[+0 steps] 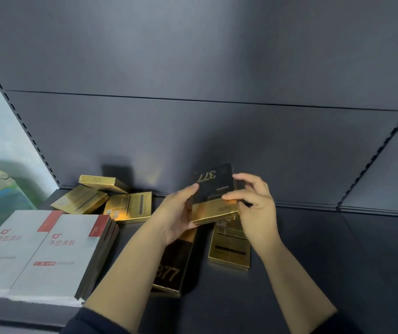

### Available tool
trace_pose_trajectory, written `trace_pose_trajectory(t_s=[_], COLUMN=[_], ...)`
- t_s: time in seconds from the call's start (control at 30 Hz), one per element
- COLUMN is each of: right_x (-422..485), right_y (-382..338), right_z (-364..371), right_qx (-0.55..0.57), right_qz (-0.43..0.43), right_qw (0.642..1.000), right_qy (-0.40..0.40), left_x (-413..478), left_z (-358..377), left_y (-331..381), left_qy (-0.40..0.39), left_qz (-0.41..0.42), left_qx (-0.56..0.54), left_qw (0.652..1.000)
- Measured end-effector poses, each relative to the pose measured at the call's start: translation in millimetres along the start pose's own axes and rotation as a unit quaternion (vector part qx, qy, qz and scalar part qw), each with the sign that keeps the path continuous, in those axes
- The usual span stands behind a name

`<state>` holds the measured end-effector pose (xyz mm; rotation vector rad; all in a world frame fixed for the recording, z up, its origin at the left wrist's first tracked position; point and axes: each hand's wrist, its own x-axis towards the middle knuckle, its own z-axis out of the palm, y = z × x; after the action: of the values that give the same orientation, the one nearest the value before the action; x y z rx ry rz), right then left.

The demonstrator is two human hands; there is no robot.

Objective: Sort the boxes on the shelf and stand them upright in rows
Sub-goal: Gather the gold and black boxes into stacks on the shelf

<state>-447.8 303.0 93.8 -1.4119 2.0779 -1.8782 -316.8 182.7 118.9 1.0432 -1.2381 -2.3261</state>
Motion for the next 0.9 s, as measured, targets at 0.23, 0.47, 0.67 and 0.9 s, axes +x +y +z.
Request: trace_pose_trajectory(t_s=[0.23, 0.47, 0.67, 0.9], right_x=[-7.4, -18.4, -1.3, 14.1], right_y=[-15.1, -31.9, -50.1, -71.3], right_z=[12.9, 21.4, -7.0, -10.5], right_qx=[0.361, 0.261, 0.093, 0.019], right_qz=[0.304, 0.291, 0.222, 0.156], right_qw=[0.881, 0.915, 0.958, 0.981], right_qy=[-0.03, -0.099, -0.155, -0.115], left_x=[-8.6, -18.7, -38.2, -55.5], left_z=[-20.0, -31.7, -40.6, -29.6], left_y=[-4.5, -14.8, -2.5, -1.9], left_qy=[-0.014, -0.031, -0.034, -0.079], left_qz=[0.157, 0.194, 0.193, 0.203], left_qx=[0.065, 0.096, 0.188, 0.326], left_qw=[0.985, 0.976, 0.962, 0.92])
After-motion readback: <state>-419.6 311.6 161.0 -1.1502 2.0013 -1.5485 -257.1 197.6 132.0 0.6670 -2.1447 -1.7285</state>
